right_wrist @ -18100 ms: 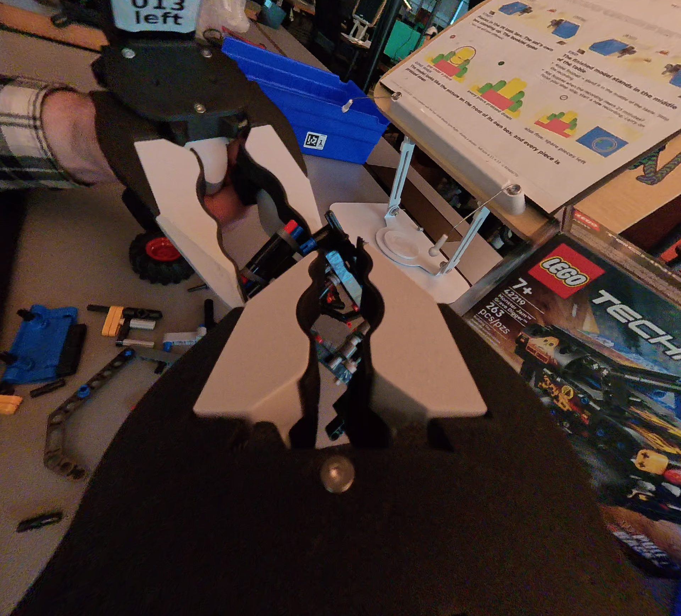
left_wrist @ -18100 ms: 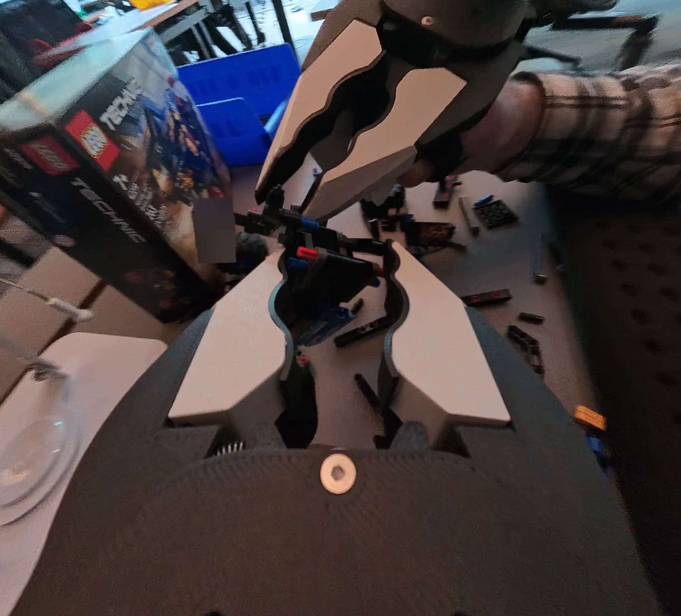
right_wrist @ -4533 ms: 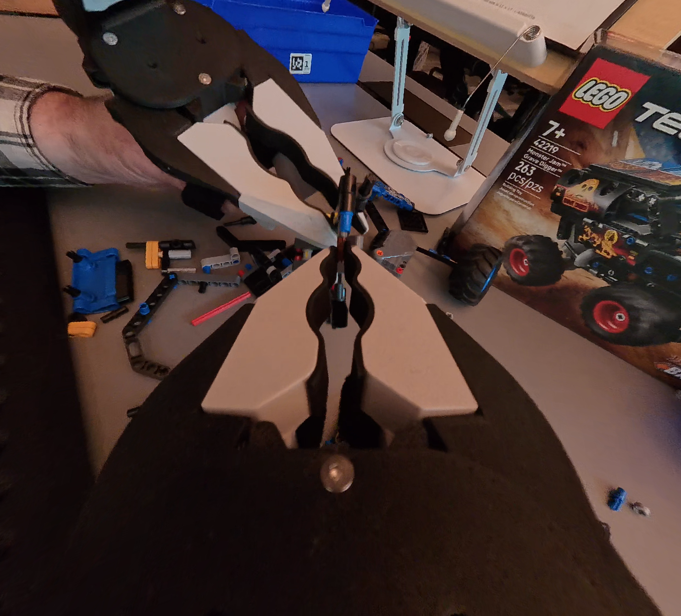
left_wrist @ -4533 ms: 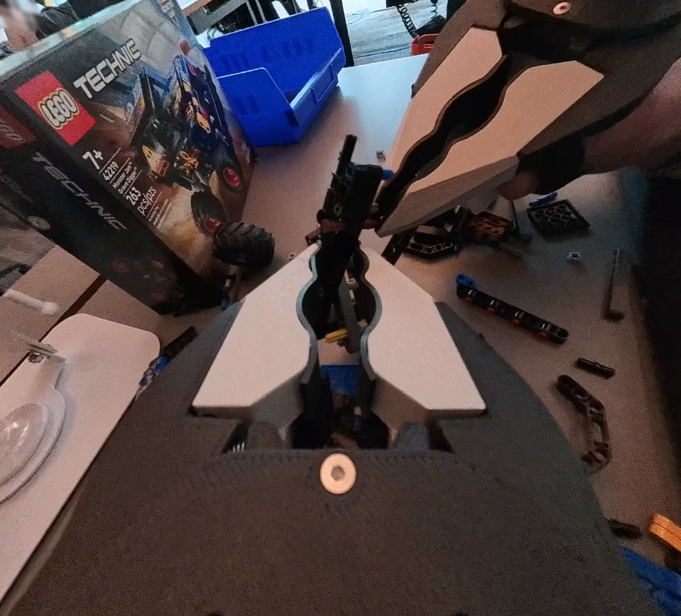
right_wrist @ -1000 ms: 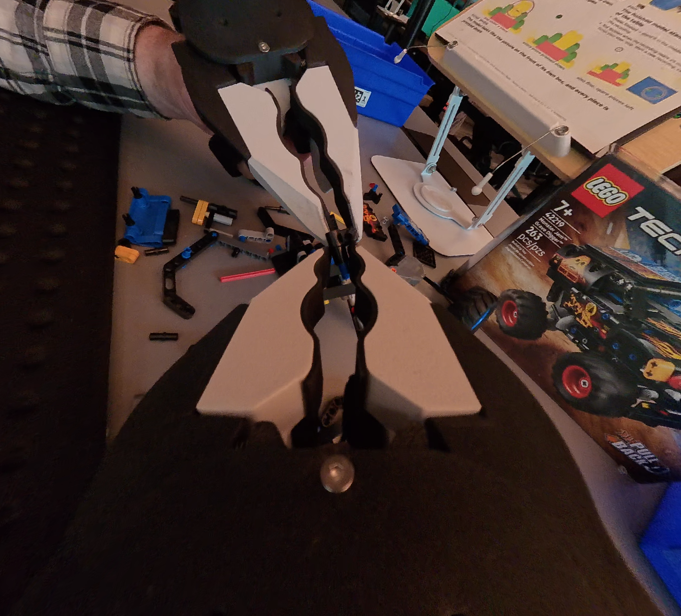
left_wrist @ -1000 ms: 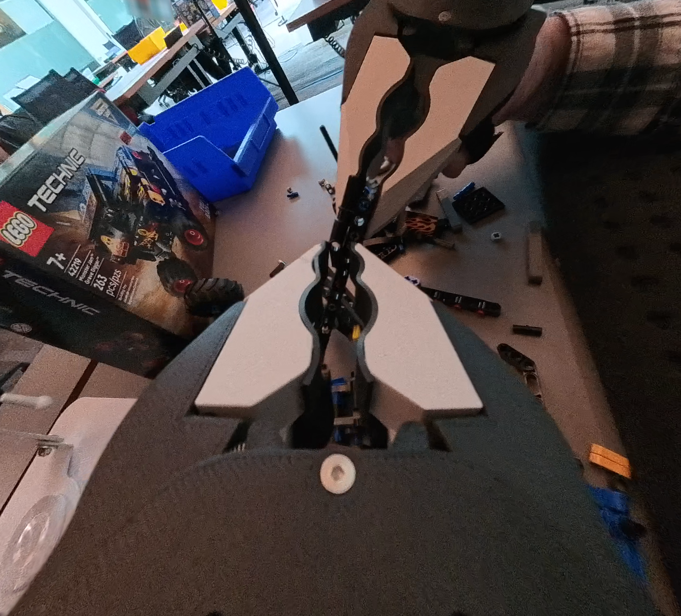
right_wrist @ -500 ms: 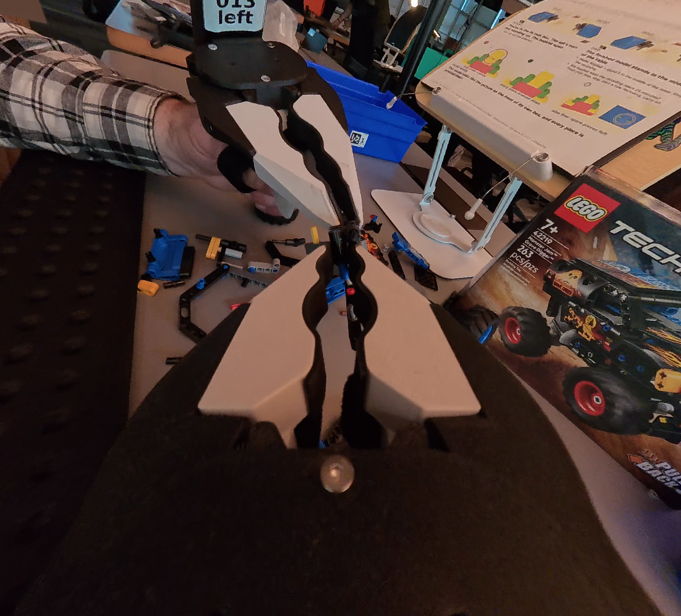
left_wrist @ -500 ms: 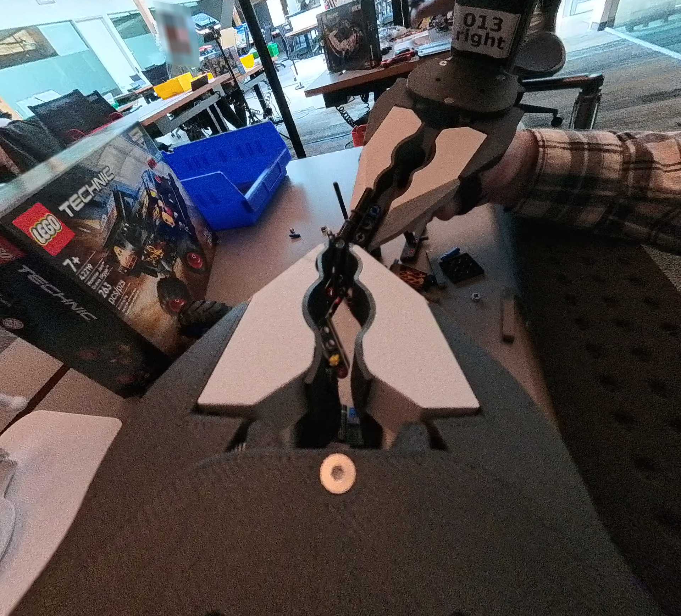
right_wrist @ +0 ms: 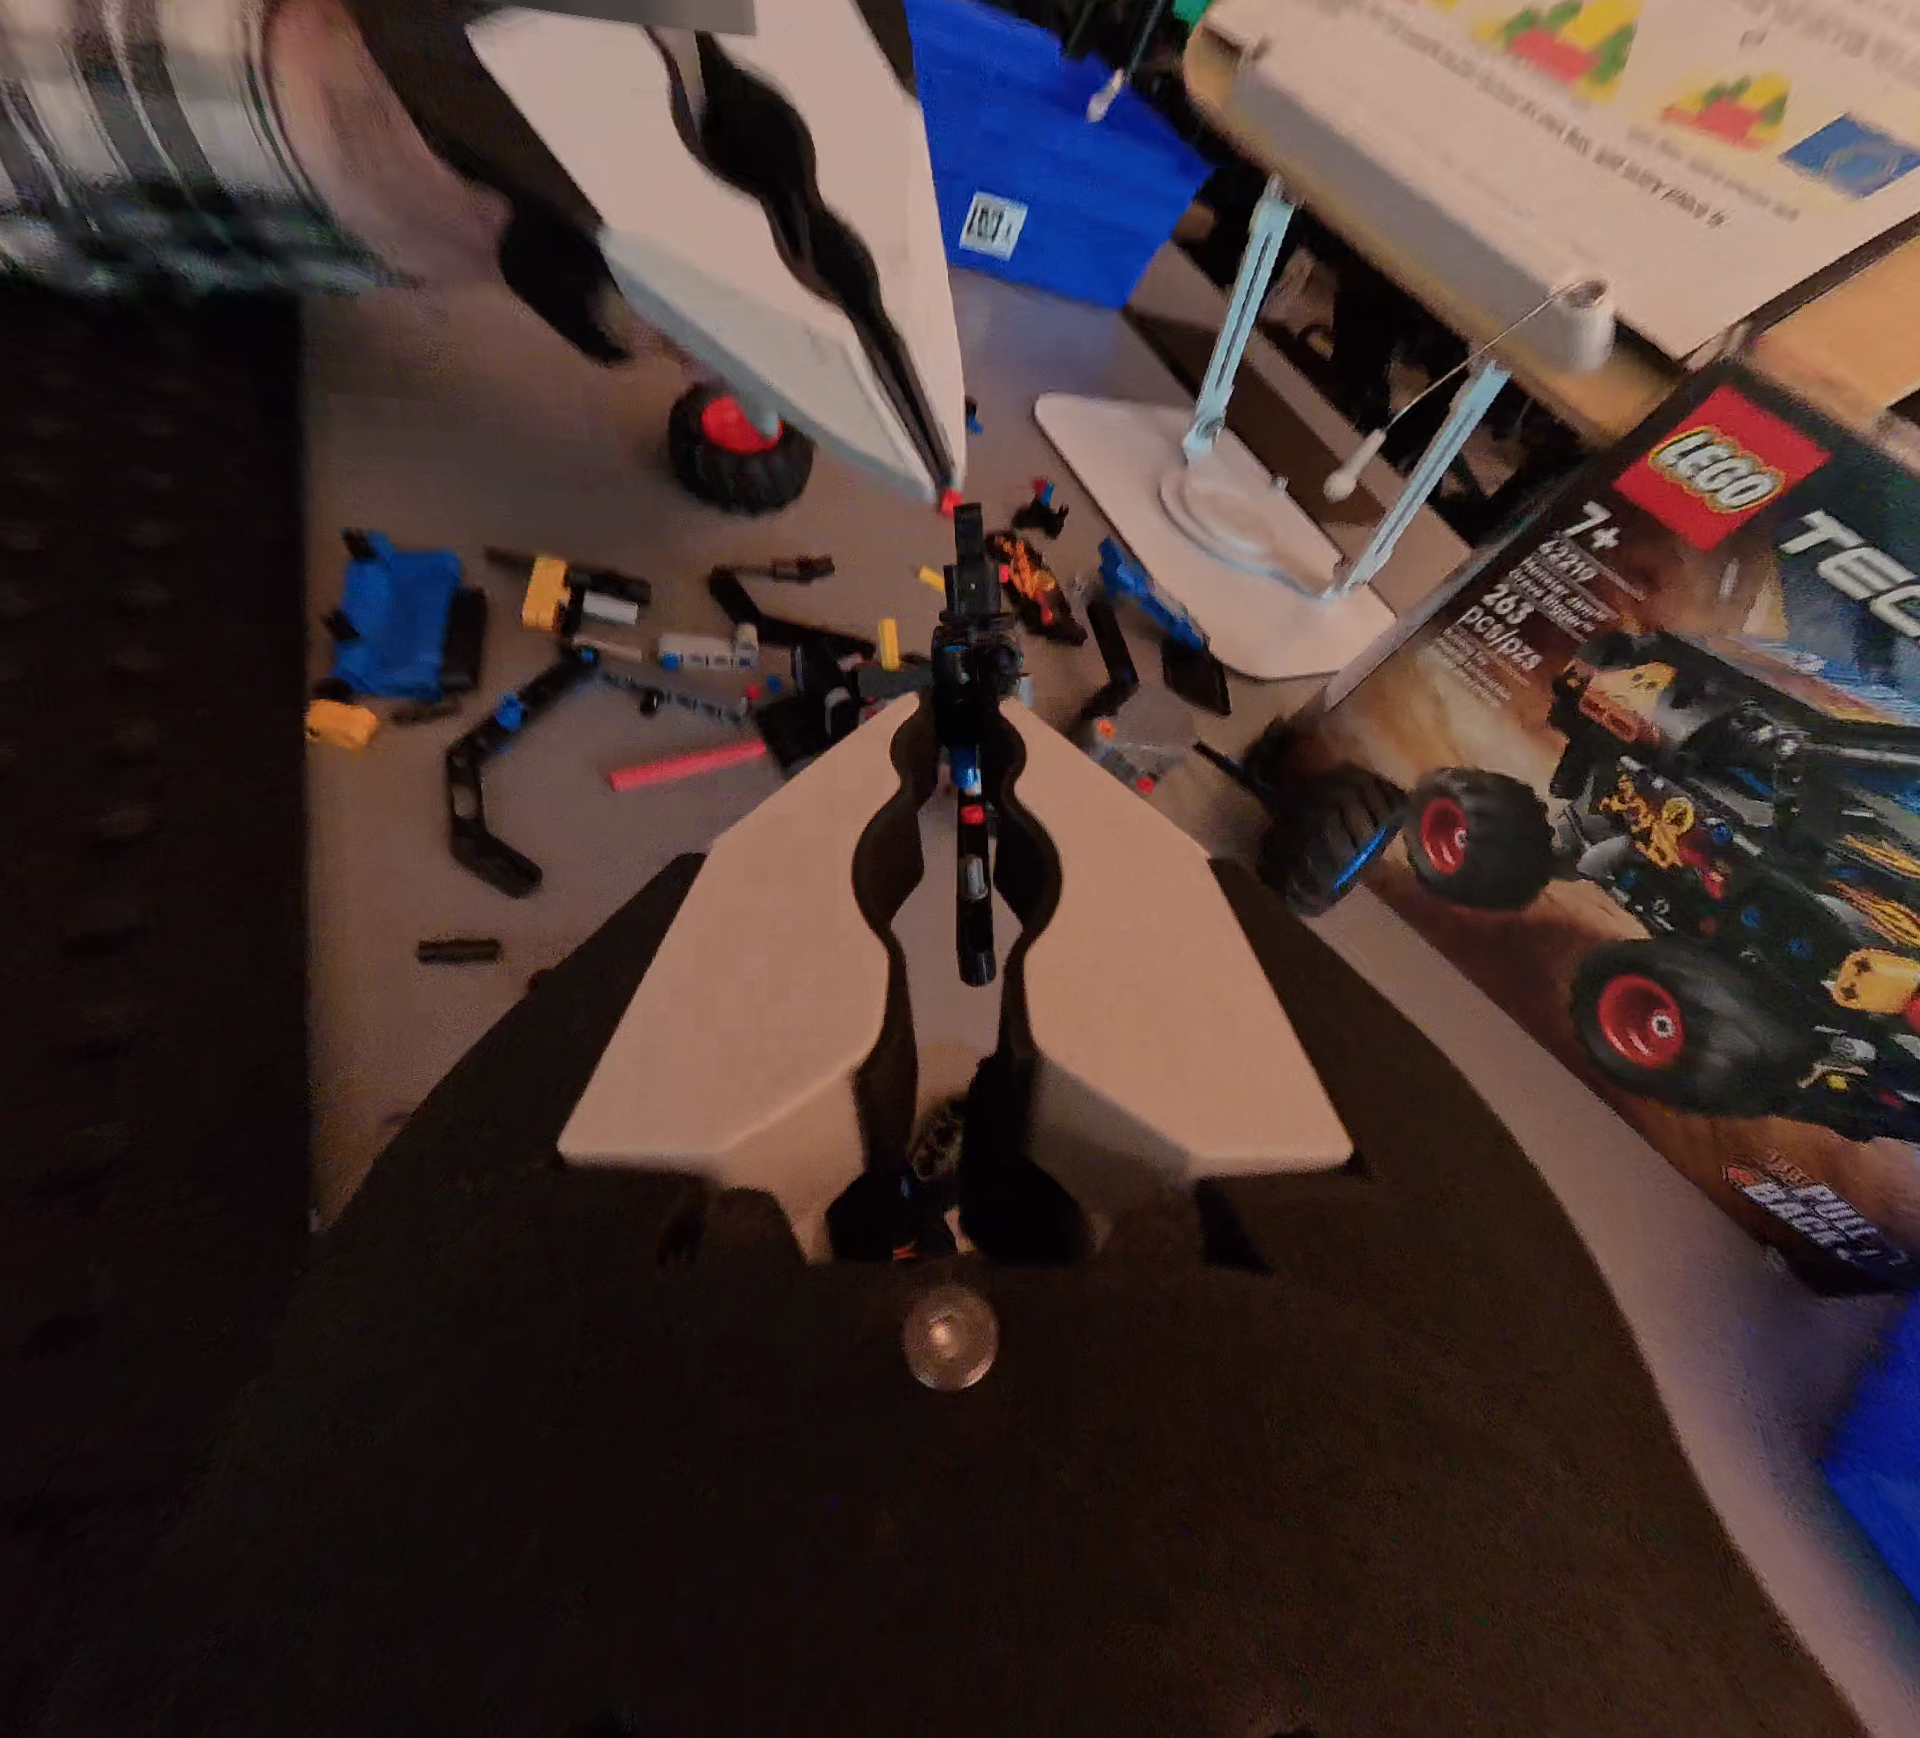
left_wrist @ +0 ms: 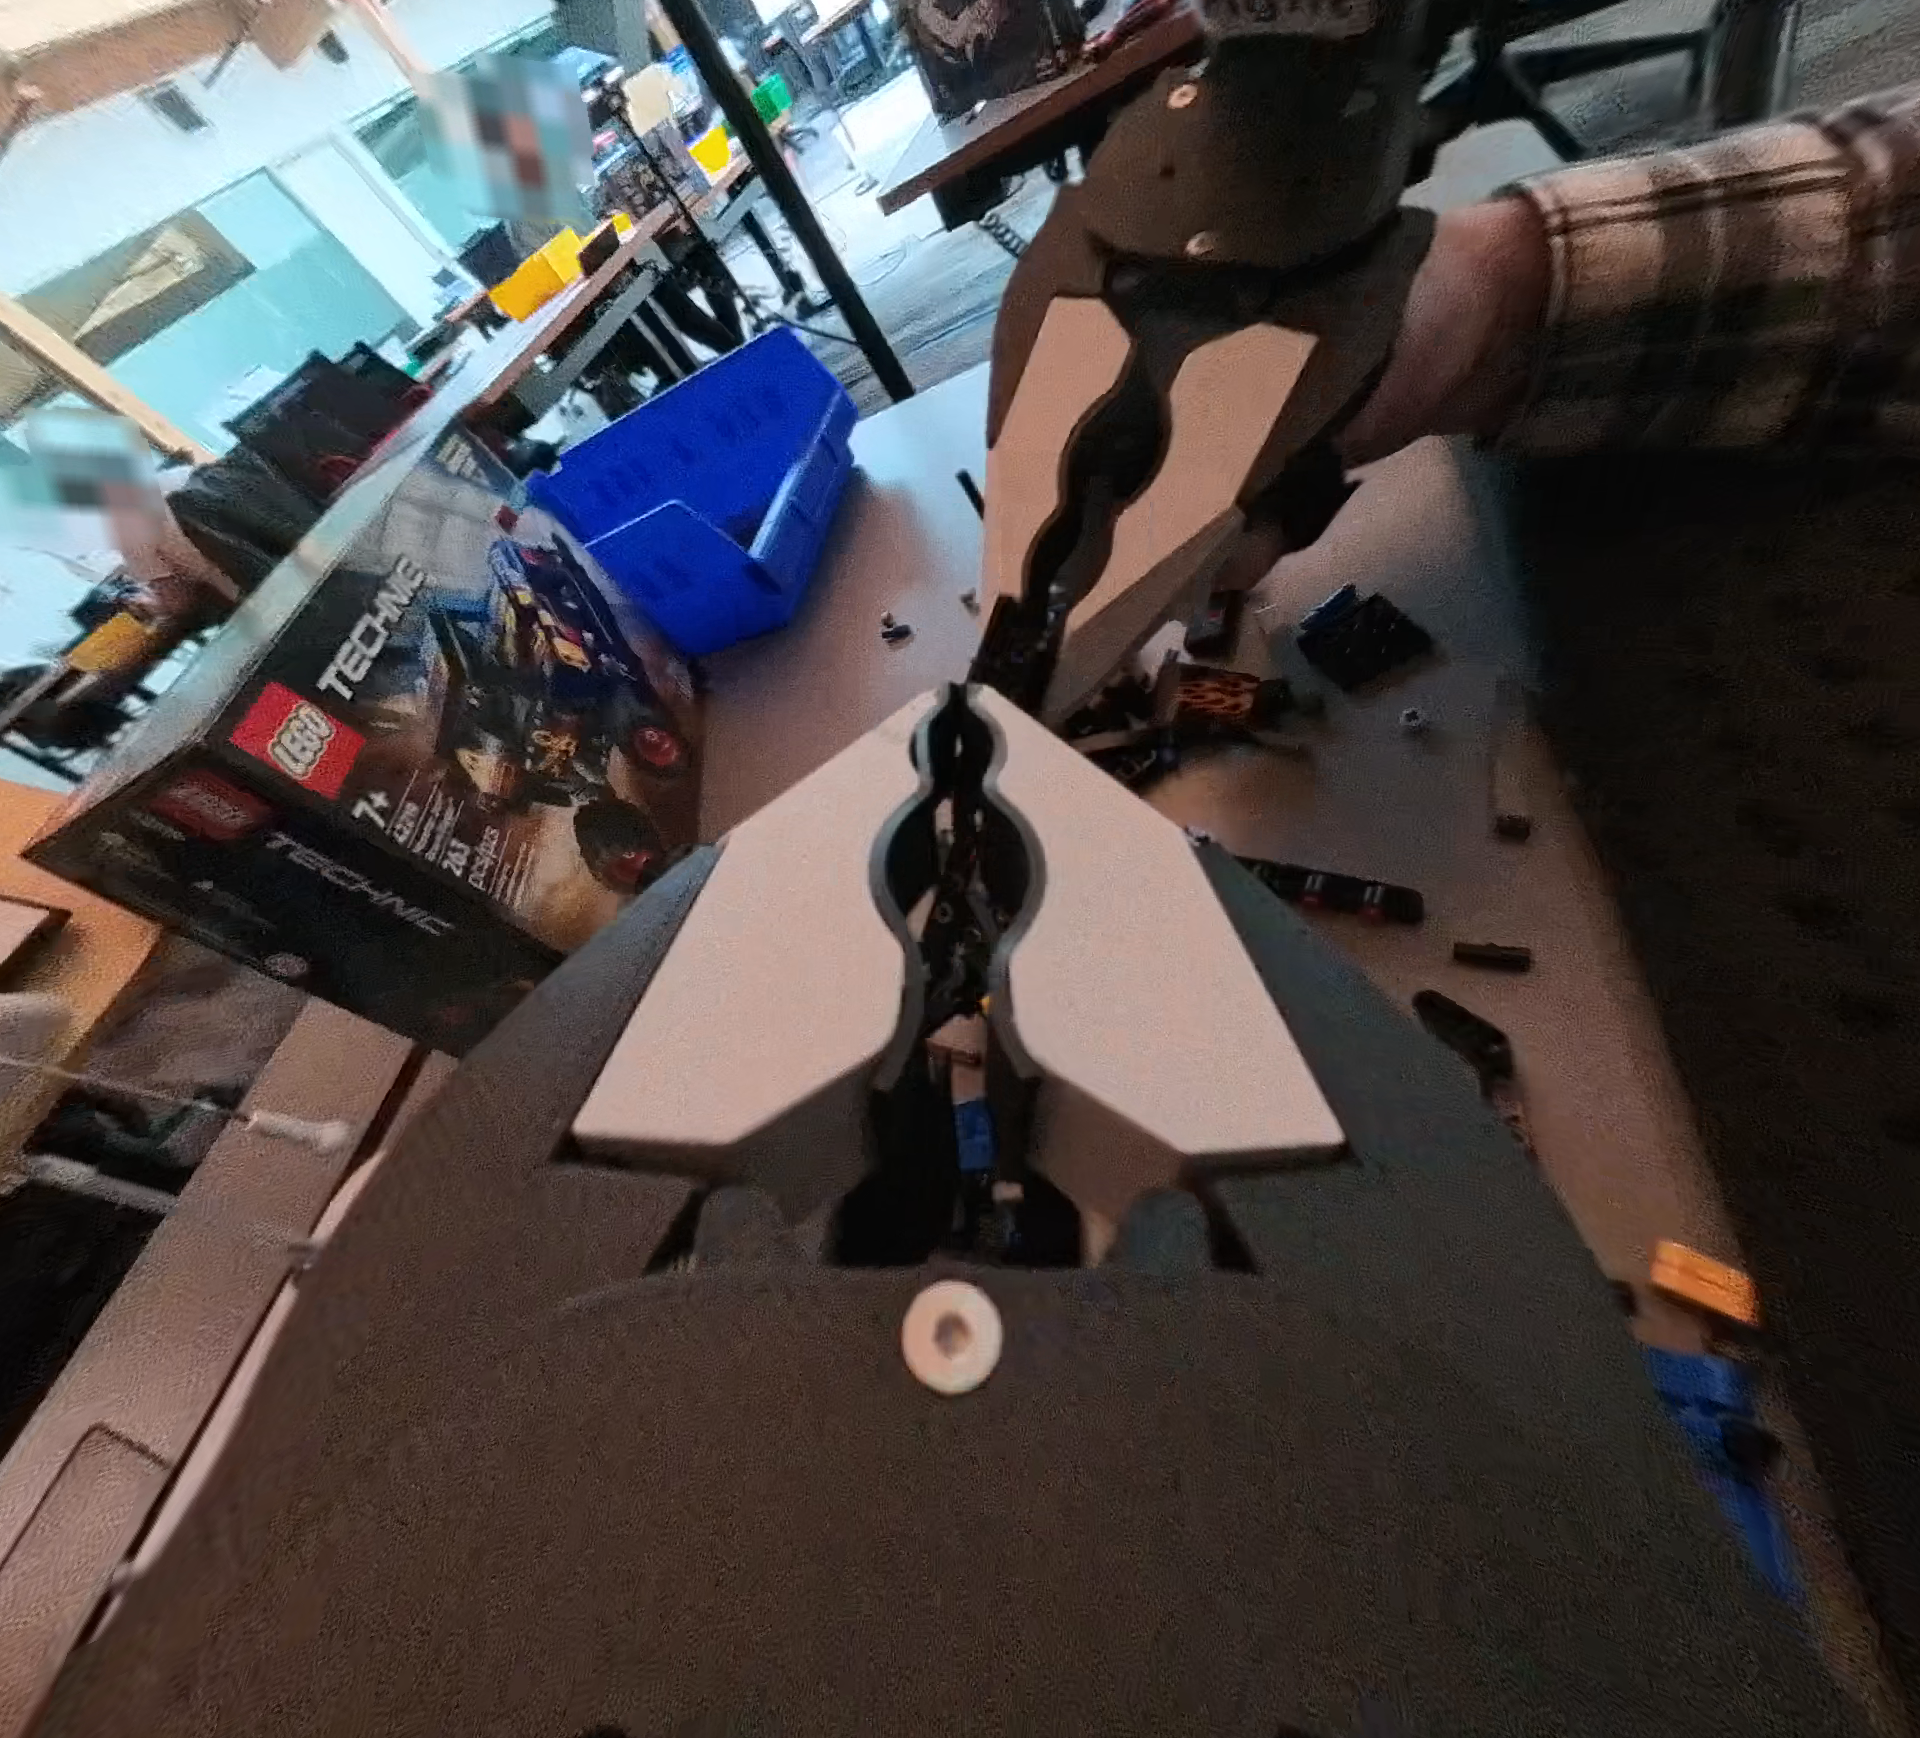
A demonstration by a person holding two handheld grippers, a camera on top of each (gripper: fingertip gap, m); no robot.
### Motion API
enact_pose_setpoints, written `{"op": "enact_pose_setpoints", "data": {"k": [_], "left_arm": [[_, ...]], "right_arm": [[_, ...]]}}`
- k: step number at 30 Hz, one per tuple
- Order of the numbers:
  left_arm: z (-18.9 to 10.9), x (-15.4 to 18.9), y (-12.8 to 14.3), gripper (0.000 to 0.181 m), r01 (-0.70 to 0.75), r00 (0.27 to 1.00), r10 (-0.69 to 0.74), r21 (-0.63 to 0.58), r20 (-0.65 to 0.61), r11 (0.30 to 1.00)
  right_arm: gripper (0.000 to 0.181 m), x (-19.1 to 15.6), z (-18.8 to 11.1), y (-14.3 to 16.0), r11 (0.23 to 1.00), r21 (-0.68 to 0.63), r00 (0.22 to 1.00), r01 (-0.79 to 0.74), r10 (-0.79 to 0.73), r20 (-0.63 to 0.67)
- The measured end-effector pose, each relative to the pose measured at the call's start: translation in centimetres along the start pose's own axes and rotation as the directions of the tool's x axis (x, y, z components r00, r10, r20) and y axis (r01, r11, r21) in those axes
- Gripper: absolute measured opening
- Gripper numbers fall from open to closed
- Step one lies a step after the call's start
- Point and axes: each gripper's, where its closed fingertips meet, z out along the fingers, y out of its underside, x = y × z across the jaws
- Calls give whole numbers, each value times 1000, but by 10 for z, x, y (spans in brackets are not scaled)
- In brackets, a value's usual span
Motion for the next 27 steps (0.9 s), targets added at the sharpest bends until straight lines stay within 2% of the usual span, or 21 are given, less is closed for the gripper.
{"op": "enact_pose_setpoints", "data": {"k": [1,3,5,7,10,14,20,23,24,26,27], "left_arm": [[0,4,-1,9,-3,999,3,1,-32,1000],[6,1,12,32,-53,999,53,-93,-12,994],[9,14,10,36,-46,996,38,-93,-82,995],[14,21,19,25,-53,992,38,-132,-117,990],[14,18,20,14,2,991,-16,-107,-130,994],[12,19,13,13,47,988,-53,-49,-146,998],[15,12,-6,13,201,975,-193,67,-113,977],[14,6,-13,12,308,947,-291,127,-136,943],[10,-4,-20,0,348,937,-331,186,-113,919],[-25,-48,-40,0,483,870,-484,368,-97,795],[-26,-47,-33,0,465,882,-463,336,-91,819]], "right_arm": [[5,-2,3,1,1000,-16,1000,14,-14,5],[5,-10,6,-4,999,-5,998,51,-51,20],[5,-14,10,-1,996,-37,996,87,-87,21],[5,-16,11,-1,993,-42,994,107,-107,21],[5,-17,12,1,990,-58,992,127,-126,23],[5,-19,9,-6,992,-20,992,125,-125,31],[5,-12,-1,-17,997,72,999,1,-5,50],[6,-8,-7,-25,991,130,998,-41,35,46],[4,-3,-7,-21,993,108,999,-48,46,20],[5,-1,-4,-5,997,41,998,-59,58,24],[4,-4,-5,-17,991,102,996,-82,77,46]]}}
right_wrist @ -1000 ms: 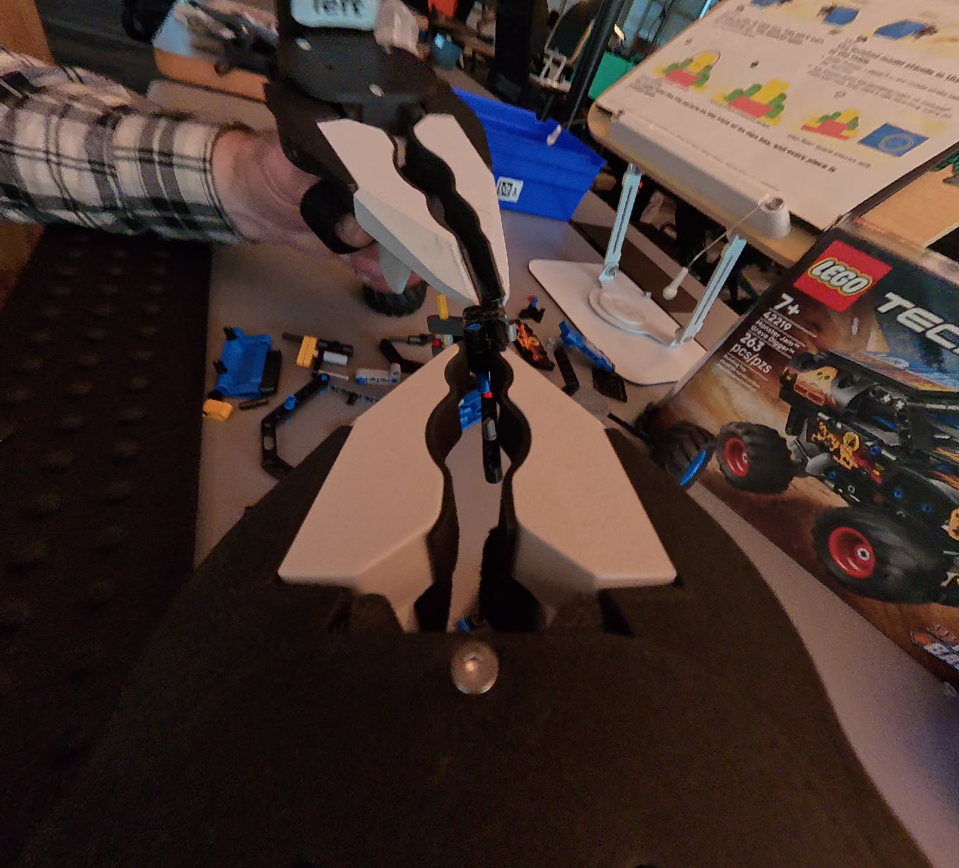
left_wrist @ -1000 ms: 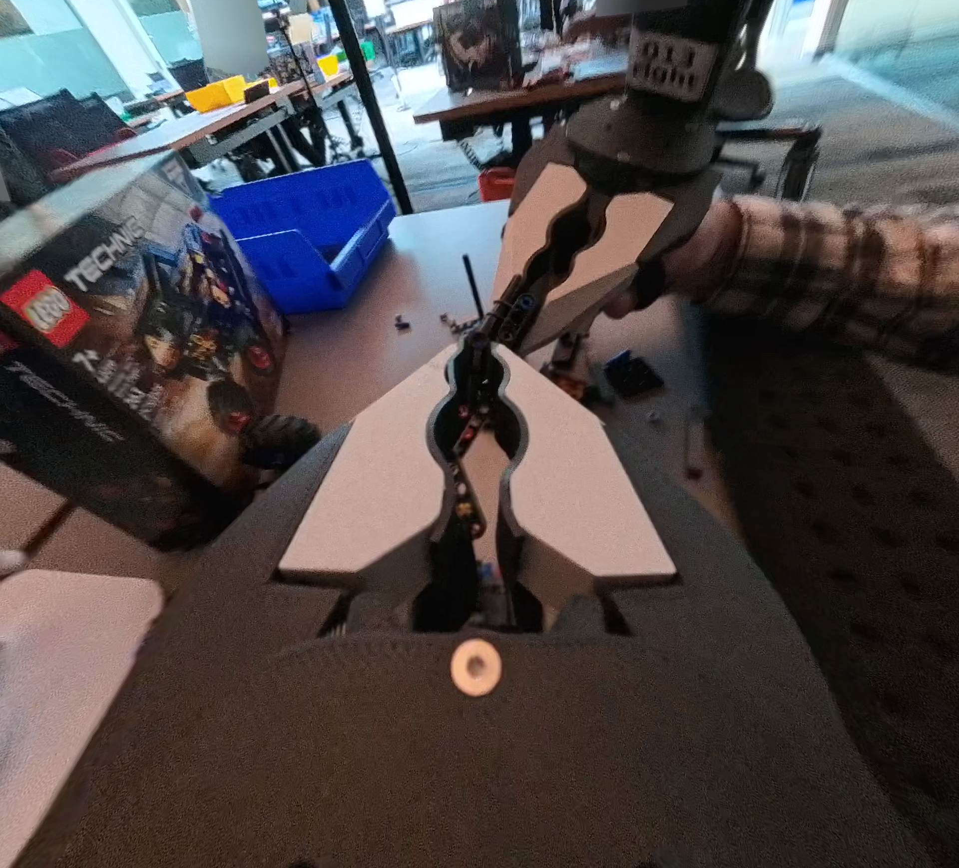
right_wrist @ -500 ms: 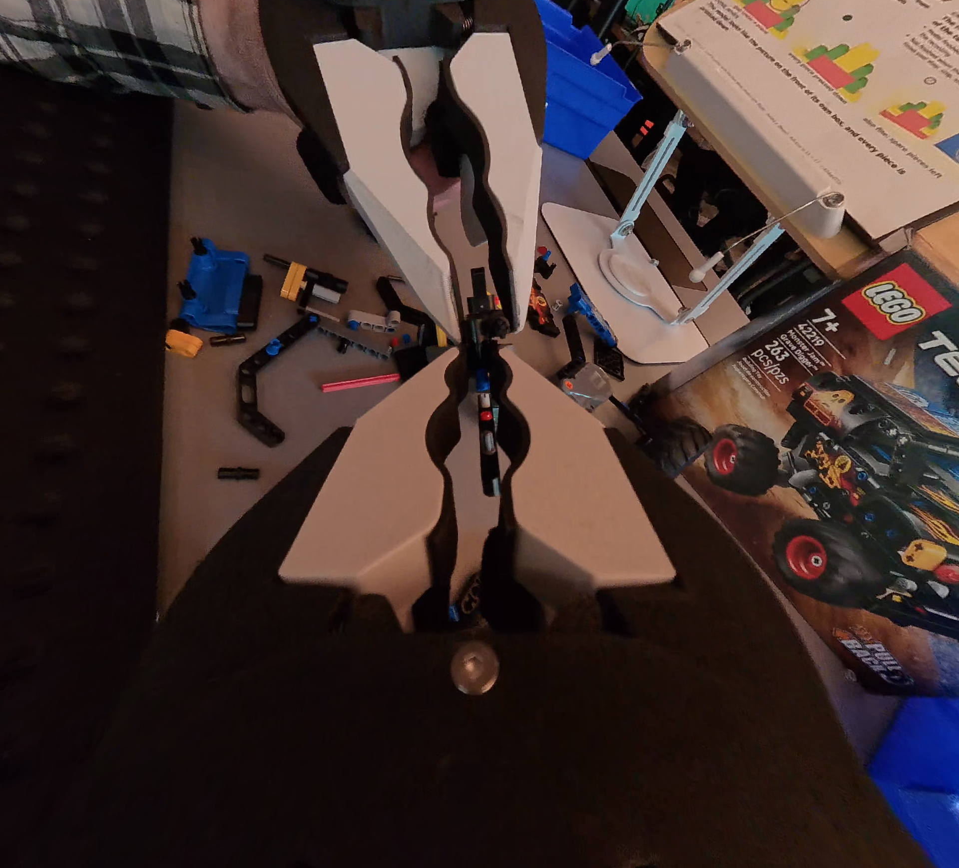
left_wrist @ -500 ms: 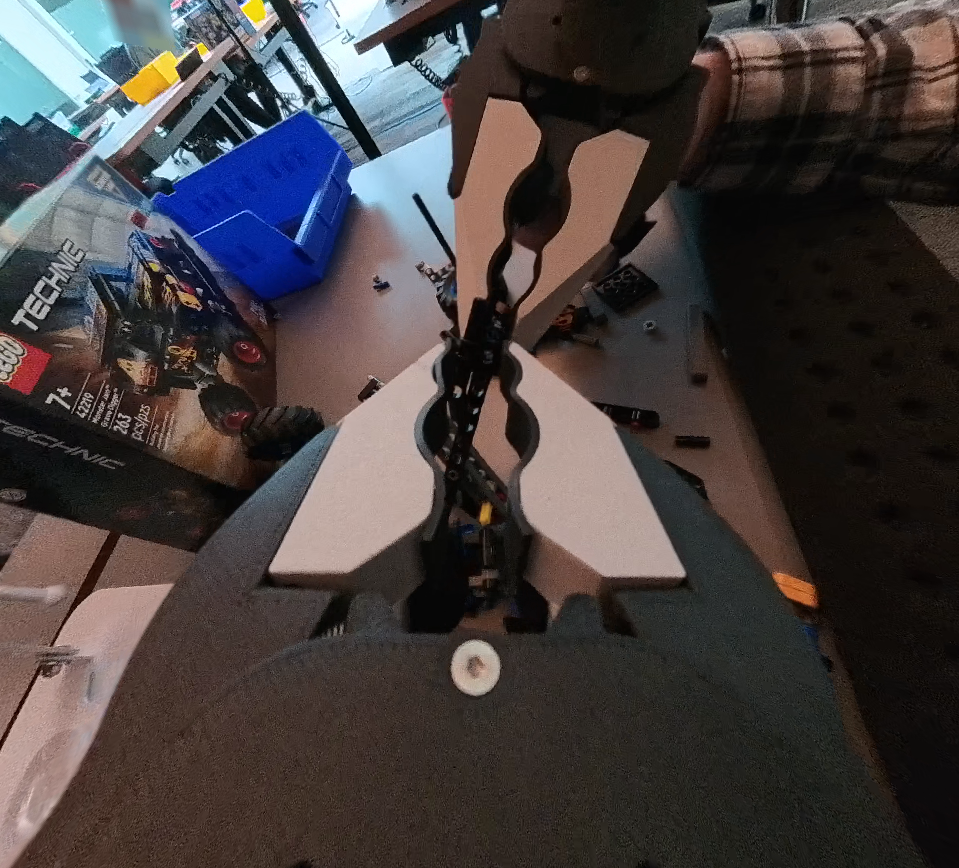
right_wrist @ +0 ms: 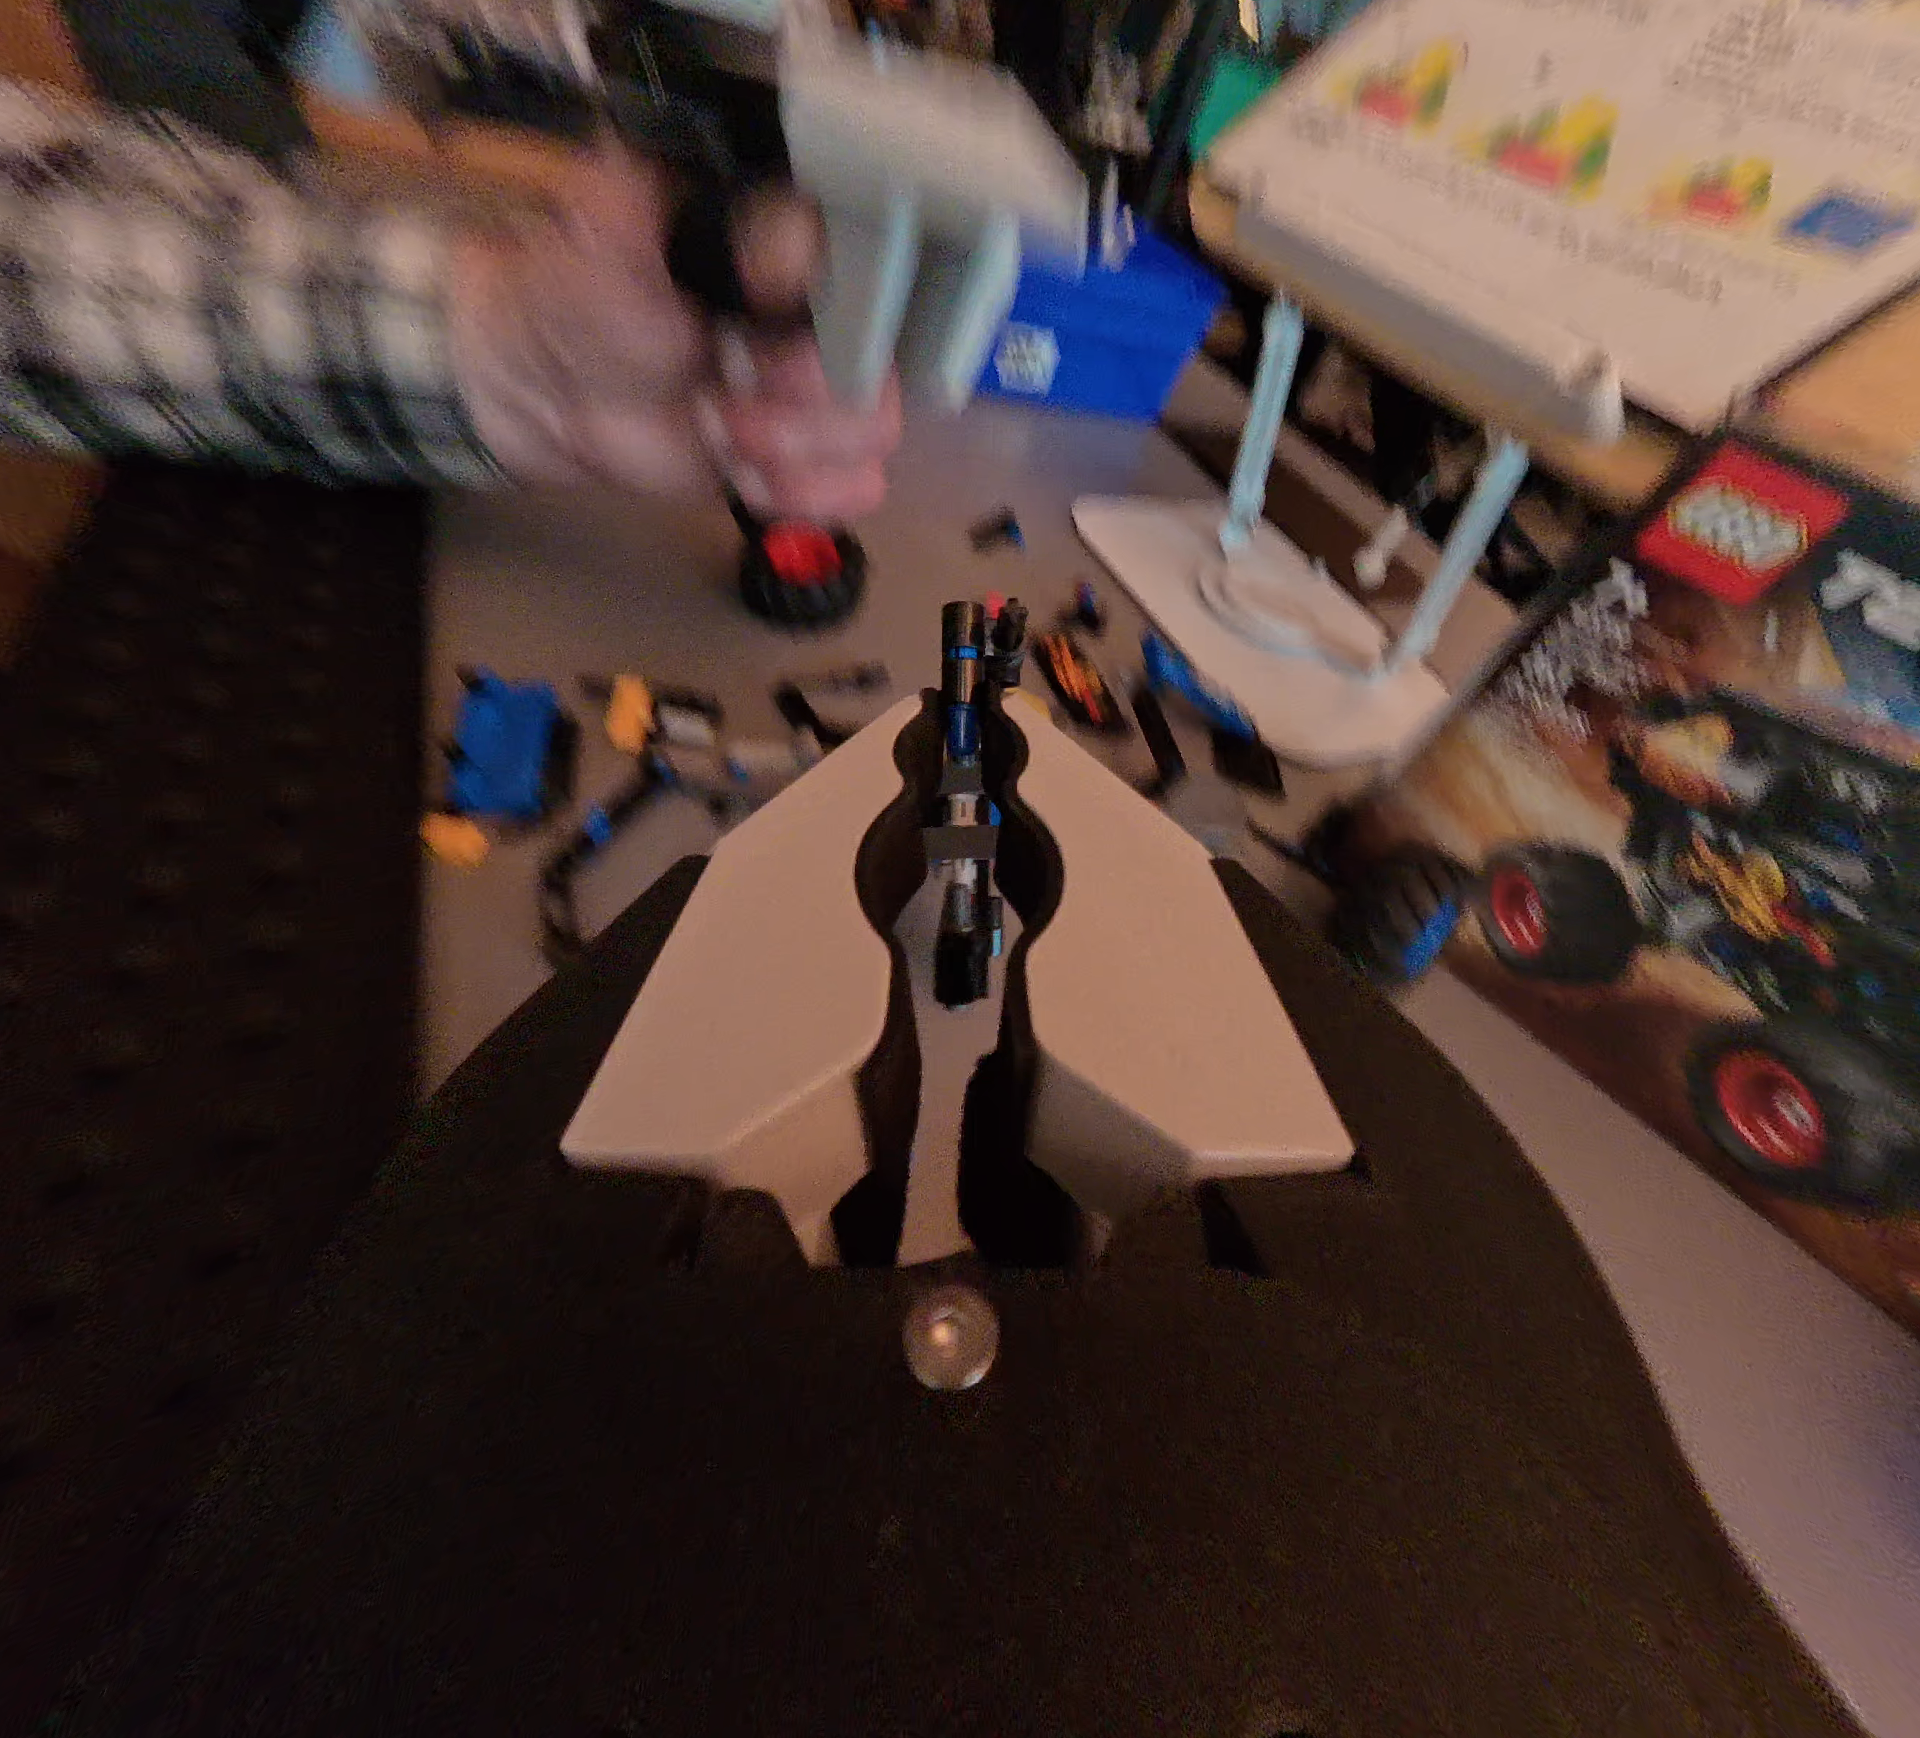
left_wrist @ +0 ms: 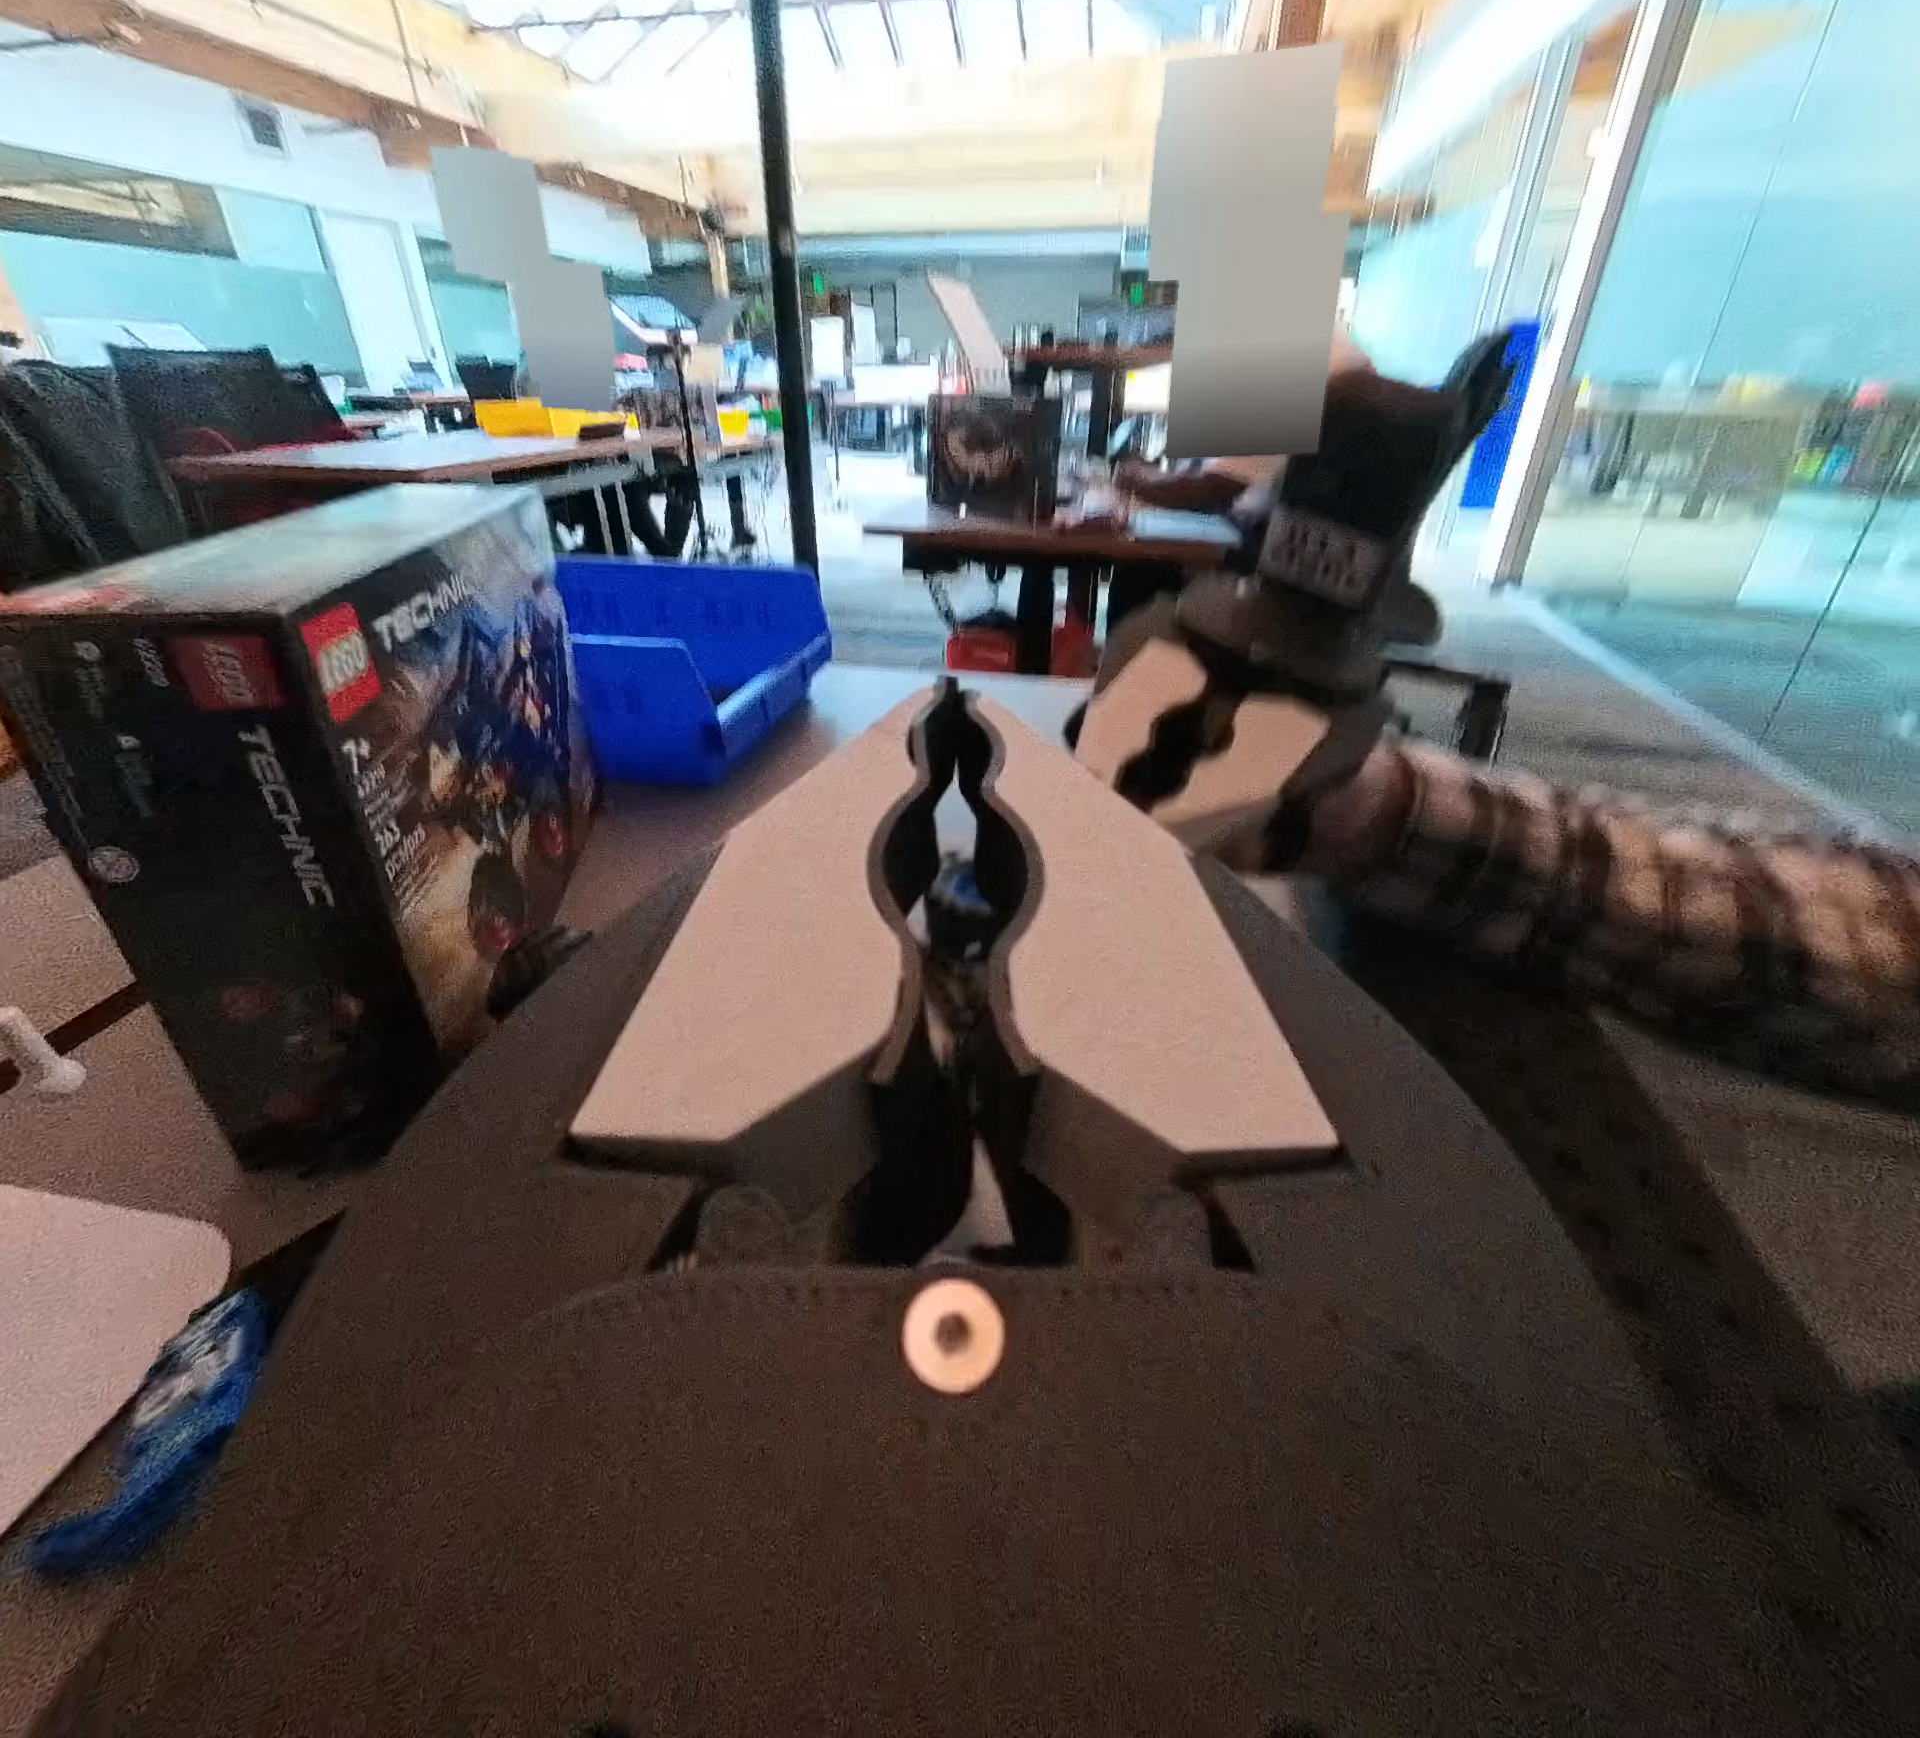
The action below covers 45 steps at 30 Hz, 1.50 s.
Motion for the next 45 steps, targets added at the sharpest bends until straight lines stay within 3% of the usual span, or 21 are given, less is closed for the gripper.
{"op": "enact_pose_setpoints", "data": {"k": [2,3,5,6,8,11,15,30,33,34,37,39,41,45], "left_arm": [[13,16,52,0,-74,995,61,-199,-74,977],[16,13,59,0,-106,994,96,-221,-53,969],[15,13,44,0,-132,990,121,-175,-74,976],[13,10,41,13,-123,991,111,-176,-74,977],[9,10,55,30,-142,988,124,-254,-89,957],[13,22,70,40,-222,973,188,-321,-133,921],[17,34,77,16,-246,963,191,-324,-193,914],[9,40,66,13,-162,968,98,-275,-232,948],[-15,10,47,13,-104,985,68,-235,-159,966],[-18,9,49,13,-125,984,88,-248,-155,961],[-6,18,74,13,-128,980,66,-342,-188,931],[-5,21,92,14,-202,971,126,-414,-203,888],[-8,19,100,15,-188,974,105,-451,-203,873],[-10,16,113,37,-222,971,141,-505,-194,834]], "right_arm": [[4,-4,2,-17,996,82,1000,-27,26,17],[5,-2,4,-8,999,40,1000,-16,16,4],[5,4,-1,-4,999,32,1000,8,-7,-27],[4,6,-3,-3,999,30,999,15,-14,-31],[4,3,0,1,998,-3,998,56,-56,-34],[5,-9,11,4,989,-54,990,141,-142,-19],[5,-11,11,10,985,-82,988,155,-156,-4],[4,-17,4,-4,1000,9,997,24,-24,74],[4,-2,-17,-17,992,115,998,-52,46,49],[5,-2,-20,-21,989,138,997,-59,53,51],[5,-11,-2,-1,998,23,995,-58,56,84],[5,-7,-4,4,996,19,992,-90,88,88],[5,-2,-7,2,995,34,994,-89,86,62],[5,-6,0,9,997,-11,995,-71,71,68]]}}
